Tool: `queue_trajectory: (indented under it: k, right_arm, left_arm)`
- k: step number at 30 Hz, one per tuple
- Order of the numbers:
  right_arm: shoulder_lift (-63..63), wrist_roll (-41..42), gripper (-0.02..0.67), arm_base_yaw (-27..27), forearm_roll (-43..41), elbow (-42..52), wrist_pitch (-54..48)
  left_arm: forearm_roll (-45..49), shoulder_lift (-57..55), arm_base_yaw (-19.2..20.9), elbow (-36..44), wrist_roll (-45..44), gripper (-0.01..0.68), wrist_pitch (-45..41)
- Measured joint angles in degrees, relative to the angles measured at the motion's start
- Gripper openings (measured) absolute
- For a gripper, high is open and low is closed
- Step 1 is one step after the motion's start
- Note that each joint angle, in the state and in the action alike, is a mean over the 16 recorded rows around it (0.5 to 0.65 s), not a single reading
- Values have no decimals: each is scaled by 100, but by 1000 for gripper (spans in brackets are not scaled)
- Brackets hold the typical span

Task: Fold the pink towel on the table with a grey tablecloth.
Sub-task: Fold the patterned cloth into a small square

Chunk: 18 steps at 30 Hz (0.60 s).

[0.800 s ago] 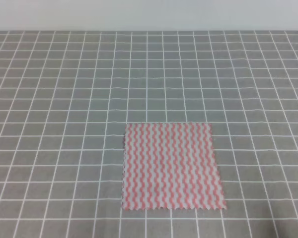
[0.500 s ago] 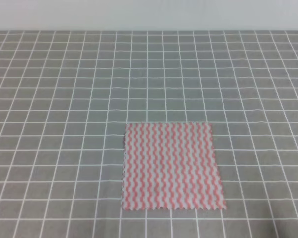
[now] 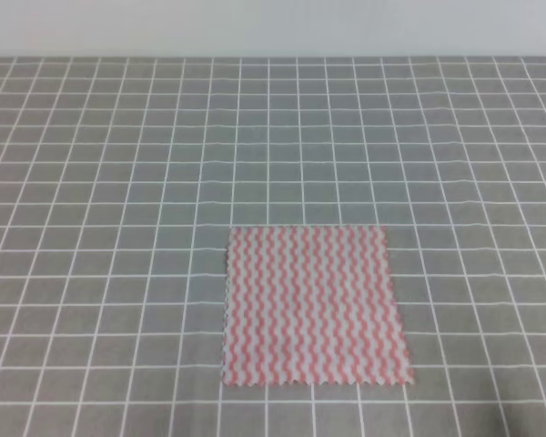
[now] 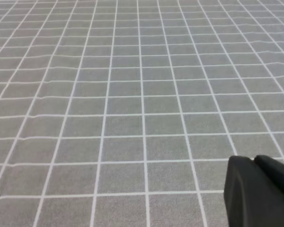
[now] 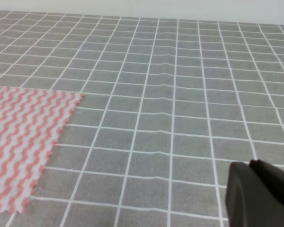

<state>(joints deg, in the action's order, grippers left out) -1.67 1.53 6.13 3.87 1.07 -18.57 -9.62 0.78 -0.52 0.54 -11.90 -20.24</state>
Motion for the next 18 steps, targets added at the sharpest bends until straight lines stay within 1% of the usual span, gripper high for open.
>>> queue_trajectory:
  k: [18]
  right_arm:
    - [21, 1, -16, -1, 0, -7, -5]
  left_arm:
    - [-8, -36, 0, -33, 1, -3, 14]
